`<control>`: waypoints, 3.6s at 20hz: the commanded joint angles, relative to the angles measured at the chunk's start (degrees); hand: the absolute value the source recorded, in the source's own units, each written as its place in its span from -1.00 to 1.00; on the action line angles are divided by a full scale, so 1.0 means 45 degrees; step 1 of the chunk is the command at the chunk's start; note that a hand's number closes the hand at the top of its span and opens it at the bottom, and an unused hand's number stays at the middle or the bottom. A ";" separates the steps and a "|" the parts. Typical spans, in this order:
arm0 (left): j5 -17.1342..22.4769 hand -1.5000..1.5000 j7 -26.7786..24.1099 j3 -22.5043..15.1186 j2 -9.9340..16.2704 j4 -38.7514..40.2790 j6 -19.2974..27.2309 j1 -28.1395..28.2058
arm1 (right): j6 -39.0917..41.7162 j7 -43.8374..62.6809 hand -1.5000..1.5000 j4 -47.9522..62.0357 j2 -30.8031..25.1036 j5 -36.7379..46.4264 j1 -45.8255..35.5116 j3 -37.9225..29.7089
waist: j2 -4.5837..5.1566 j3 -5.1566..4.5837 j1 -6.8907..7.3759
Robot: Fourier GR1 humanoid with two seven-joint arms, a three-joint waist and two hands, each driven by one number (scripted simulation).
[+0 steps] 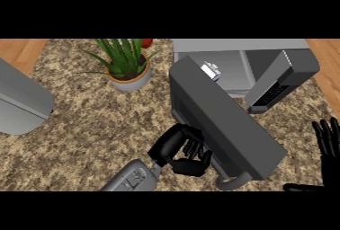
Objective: Pick up the milk, place it into the microwave and close the microwave
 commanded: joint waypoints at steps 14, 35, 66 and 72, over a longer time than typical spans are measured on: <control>0.5639 1.00 -0.0072 -0.2890 -0.0087 0.2683 0.2803 -0.4331 | 0.1891 0.1931 -1.00 -0.2401 -0.0926 -0.1279 -0.1276 0.0986 | 0.0461 -0.0054 -0.1918; 0.8782 1.00 -0.1410 -0.1351 -0.0091 0.4927 0.3668 -0.8208 | 0.3027 0.3513 -1.00 -0.3738 -0.2284 -0.3202 -0.2521 0.0821 | 0.0994 -0.0002 -0.4283; 1.0182 1.00 -0.1912 -0.1504 -0.0063 0.5464 0.5449 -0.9270 | 0.3285 0.5085 -1.00 -0.3572 -0.4261 -0.4794 -0.4278 -0.0281 | 0.1338 0.0054 -0.5224; 1.0365 1.00 -0.2022 -0.1646 -0.0062 0.5411 0.5651 -0.9138 | 0.3446 0.5323 -1.00 -0.3552 -0.4412 -0.5182 -0.4388 -0.0238 | 0.1367 0.0049 -0.5388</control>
